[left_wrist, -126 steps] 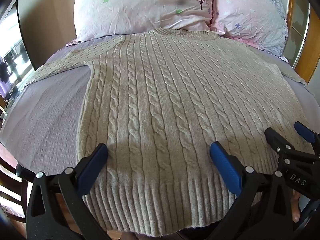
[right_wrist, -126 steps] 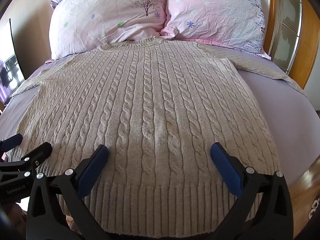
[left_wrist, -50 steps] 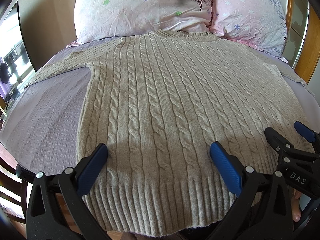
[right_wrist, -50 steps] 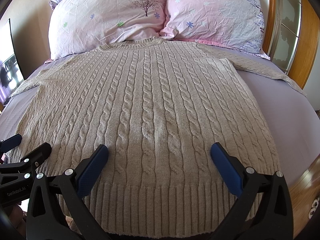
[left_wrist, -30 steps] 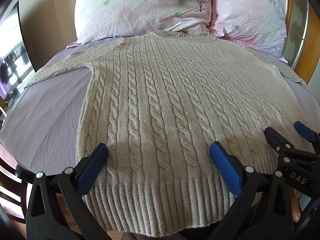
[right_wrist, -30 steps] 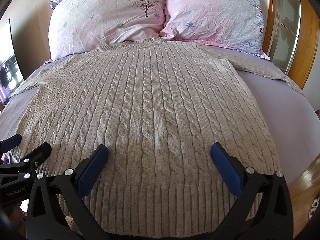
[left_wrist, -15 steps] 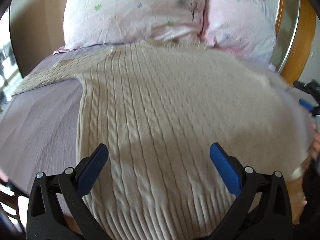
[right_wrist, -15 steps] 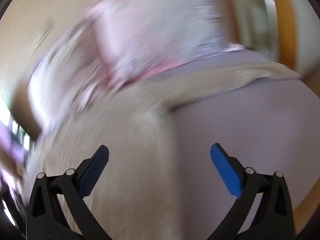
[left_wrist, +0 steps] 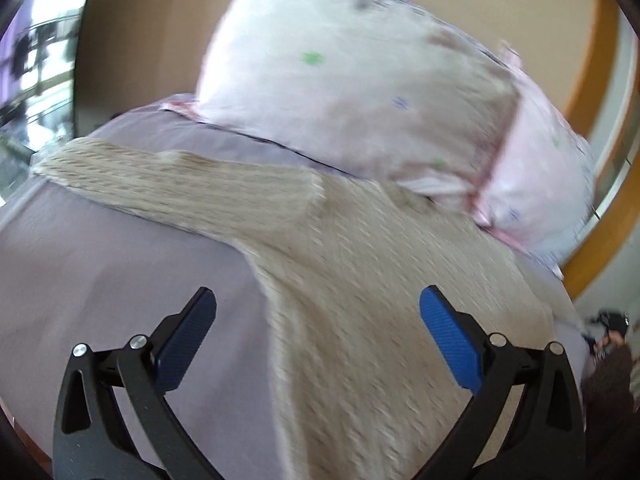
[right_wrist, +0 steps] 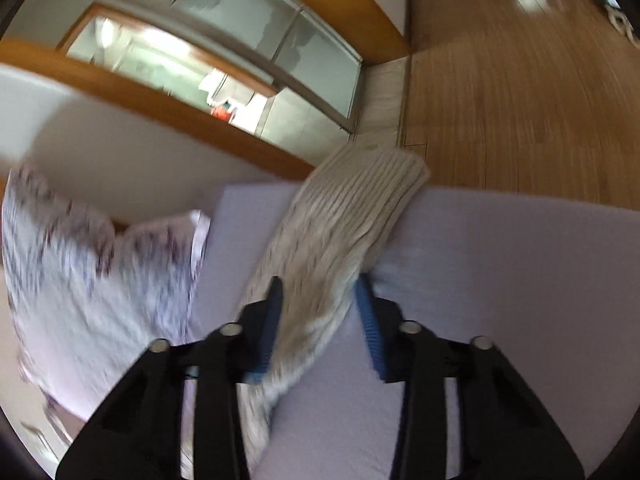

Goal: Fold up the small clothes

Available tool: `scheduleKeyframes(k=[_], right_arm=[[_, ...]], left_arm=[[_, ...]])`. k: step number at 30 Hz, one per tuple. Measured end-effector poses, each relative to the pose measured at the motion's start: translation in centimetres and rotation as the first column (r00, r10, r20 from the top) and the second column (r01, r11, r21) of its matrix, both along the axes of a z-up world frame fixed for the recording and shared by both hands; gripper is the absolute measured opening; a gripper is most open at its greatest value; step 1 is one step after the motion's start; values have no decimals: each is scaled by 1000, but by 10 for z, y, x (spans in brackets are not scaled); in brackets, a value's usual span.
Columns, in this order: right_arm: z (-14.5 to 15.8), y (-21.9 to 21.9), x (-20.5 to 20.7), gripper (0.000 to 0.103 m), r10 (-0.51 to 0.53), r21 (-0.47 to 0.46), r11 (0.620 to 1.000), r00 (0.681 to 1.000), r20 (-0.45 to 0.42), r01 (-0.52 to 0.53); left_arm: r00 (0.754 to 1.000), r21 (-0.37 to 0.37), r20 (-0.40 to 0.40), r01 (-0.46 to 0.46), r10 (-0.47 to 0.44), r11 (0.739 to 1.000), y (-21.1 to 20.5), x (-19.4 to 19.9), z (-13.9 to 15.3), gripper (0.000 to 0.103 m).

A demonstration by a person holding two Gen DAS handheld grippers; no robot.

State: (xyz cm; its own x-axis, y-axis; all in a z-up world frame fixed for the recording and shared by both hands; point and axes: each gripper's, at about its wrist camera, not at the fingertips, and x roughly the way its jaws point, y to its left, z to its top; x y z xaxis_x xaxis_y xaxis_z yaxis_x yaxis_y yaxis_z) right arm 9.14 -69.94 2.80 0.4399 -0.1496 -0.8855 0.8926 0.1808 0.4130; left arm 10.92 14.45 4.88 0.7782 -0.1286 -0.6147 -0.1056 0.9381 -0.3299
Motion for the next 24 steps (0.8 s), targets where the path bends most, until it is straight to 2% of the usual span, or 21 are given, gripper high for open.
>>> scheduleKeyframes(k=[1, 3, 5, 7, 8, 10, 11, 12, 14, 17, 18, 19, 20, 21, 22, 23, 24], right_arm=[[-4, -3, 0, 9, -13, 0, 1000, 1000, -1, 13], [-9, -8, 6, 9, 8, -37, 999, 1000, -11, -9], [5, 7, 22, 8, 77, -137, 987, 996, -41, -82], [38, 52, 53, 8, 260, -304, 916, 964, -53, -264], [54, 82, 70, 8, 354, -360, 866, 934, -47, -347], [74, 132, 96, 8, 492, -411, 790, 870, -20, -456], [85, 165, 109, 8, 571, -432, 740, 821, -4, -516], [95, 208, 126, 8, 667, -449, 672, 745, 22, -589], [104, 274, 146, 8, 787, -453, 571, 614, 65, -684], [95, 390, 167, 9, 933, -403, 358, 343, 112, -842], [82, 434, 171, 9, 967, -347, 253, 226, 117, -903], [69, 465, 173, 12, 982, -290, 172, 140, 127, -942], [59, 488, 172, 21, 987, -236, 109, 77, 138, -966], [51, 507, 169, 25, 988, -188, 61, 33, 150, -980], [49, 512, 164, 40, 987, -176, 52, 24, 159, -983], [49, 513, 160, 55, 986, -183, 60, 29, 165, -981], [51, 506, 155, 60, 986, -207, 84, 50, 162, -975]], left_arm=[[1000, -1, 3, -25, 25, 1000, 9, 1, 1, 101], [997, -15, 22, -78, 79, 997, 29, 2, 3, 101], [991, -36, 48, -120, 121, 992, 49, 0, 5, 101], [982, -49, 73, -170, 173, 984, 73, -2, 6, 101], [977, -54, 83, -191, 195, 980, 82, -5, 7, 101], [966, -54, 84, -241, 245, 969, 100, -5, 5, 101], [960, -52, 79, -263, 267, 963, 107, -5, 5, 101], [953, -52, 68, -293, 296, 955, 116, -5, 3, 101], [943, -63, 49, -325, 328, 944, 127, -5, 1, 101], [924, -124, -2, -380, 382, 917, 148, -5, -6, 101], [914, -161, -11, -402, 406, 901, 158, -5, -8, 101], [905, -193, -14, -419, 424, 887, 166, -5, -10, 100], [900, -203, -17, -429, 435, 880, 171, -5, -11, 100], [890, -207, -25, -450, 455, 869, 181, -3, -12, 100], [885, -207, -27, -460, 464, 864, 186, -1, -12, 99], [880, -210, -32, -469, 473, 858, 193, 1, -13, 97], [876, -219, -41, -477, 480, 851, 201, 5, -15, 93]])
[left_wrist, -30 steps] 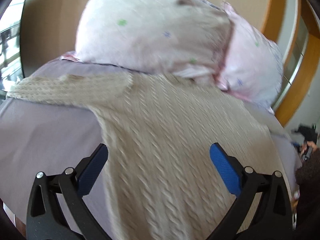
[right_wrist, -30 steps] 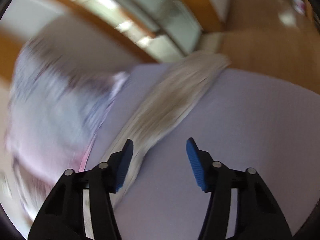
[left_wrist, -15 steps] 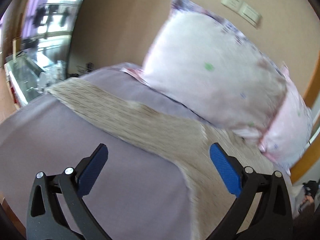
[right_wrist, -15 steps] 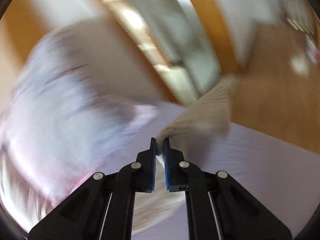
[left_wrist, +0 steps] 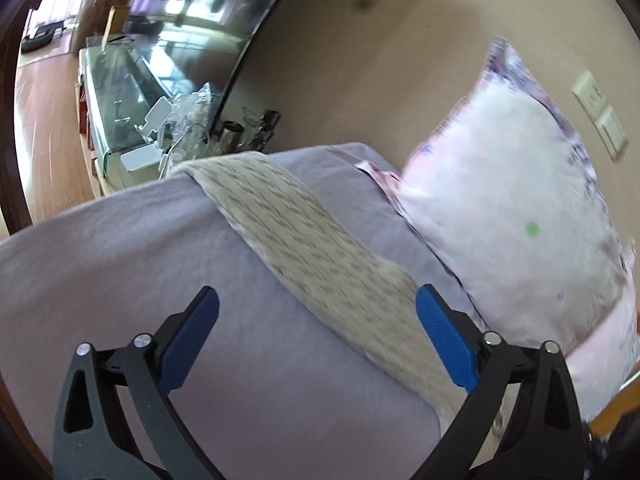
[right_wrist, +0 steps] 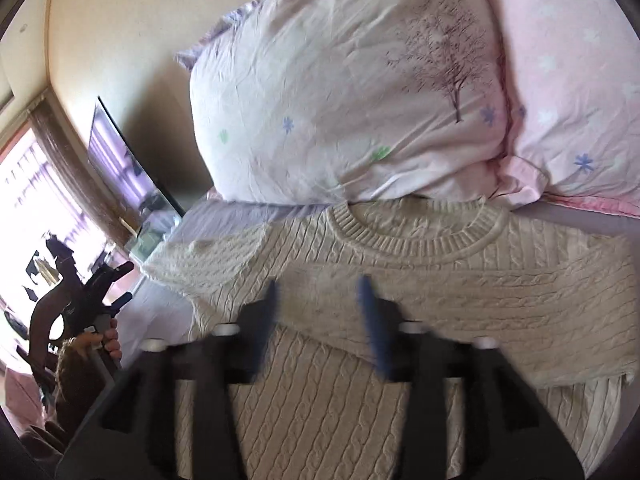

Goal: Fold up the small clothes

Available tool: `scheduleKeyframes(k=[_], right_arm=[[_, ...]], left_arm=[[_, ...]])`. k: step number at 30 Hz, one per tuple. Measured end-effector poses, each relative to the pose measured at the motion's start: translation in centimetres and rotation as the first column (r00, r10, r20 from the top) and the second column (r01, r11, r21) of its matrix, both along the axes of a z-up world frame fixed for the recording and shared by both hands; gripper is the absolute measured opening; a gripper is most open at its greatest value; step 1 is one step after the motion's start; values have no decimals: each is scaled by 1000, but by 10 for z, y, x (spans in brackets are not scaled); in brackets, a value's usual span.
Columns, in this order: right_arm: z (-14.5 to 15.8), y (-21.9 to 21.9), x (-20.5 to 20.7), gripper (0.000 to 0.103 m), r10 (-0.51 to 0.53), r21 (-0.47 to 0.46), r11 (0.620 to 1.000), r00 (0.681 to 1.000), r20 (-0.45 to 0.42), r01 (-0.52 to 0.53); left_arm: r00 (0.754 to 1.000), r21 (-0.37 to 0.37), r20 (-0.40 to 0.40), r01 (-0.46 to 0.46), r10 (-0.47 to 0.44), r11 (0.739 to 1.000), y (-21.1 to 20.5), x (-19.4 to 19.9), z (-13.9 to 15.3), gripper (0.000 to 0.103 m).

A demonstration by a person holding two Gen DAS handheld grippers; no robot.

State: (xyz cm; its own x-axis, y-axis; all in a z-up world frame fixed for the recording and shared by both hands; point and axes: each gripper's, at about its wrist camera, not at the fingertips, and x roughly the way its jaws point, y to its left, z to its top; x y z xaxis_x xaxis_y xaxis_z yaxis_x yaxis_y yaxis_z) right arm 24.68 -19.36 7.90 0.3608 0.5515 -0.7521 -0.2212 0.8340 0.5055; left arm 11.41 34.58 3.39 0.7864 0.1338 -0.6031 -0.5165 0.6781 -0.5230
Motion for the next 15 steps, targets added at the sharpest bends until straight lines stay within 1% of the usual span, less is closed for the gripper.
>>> scheduleKeyframes(k=[1, 2, 3, 4, 5, 6, 8, 11, 13, 14, 15], right_arm=[[2, -10, -1, 63, -22, -11, 1000, 1000, 17, 22], [6, -21, -8, 63, -48, -29, 998, 998, 35, 49], [8, -31, -8, 63, -65, -36, 997, 997, 36, 67], [13, -39, -15, 64, -85, -39, 995, 996, 37, 87], [12, -48, -18, 65, -108, -41, 993, 994, 36, 109], [14, -58, -21, 66, -136, -49, 989, 990, 38, 138], [14, -76, -26, 68, -174, -62, 982, 984, 38, 176], [13, -94, -29, 69, -218, -50, 974, 976, 30, 219], [12, -102, -33, 69, -235, -30, 971, 972, 23, 236], [10, -104, -34, 69, -238, -24, 971, 971, 21, 239], [8, -107, -35, 70, -241, -19, 970, 970, 18, 241]], left_arm=[[1000, -21, -8, -9, 9, 1000, 8, 5, -3, 91], [1000, -48, -18, -17, 16, 999, 14, 9, -7, 87], [999, -91, -28, -26, 23, 996, 24, 14, -12, 82], [999, -133, -39, -39, 34, 990, 32, 18, -17, 80], [998, -163, -39, -51, 45, 985, 38, 19, -21, 77], [997, -164, -40, -76, 70, 984, 44, 21, -21, 75], [995, -190, -39, -94, 89, 977, 53, 24, -23, 72], [992, -228, -35, -126, 121, 965, 70, 28, -26, 63], [988, -250, -47, -153, 145, 956, 81, 32, -29, 47], [985, -272, -69, -169, 156, 947, 88, 34, -34, 22], [983, -298, -86, -181, 162, 937, 91, 36, -37, 8]])
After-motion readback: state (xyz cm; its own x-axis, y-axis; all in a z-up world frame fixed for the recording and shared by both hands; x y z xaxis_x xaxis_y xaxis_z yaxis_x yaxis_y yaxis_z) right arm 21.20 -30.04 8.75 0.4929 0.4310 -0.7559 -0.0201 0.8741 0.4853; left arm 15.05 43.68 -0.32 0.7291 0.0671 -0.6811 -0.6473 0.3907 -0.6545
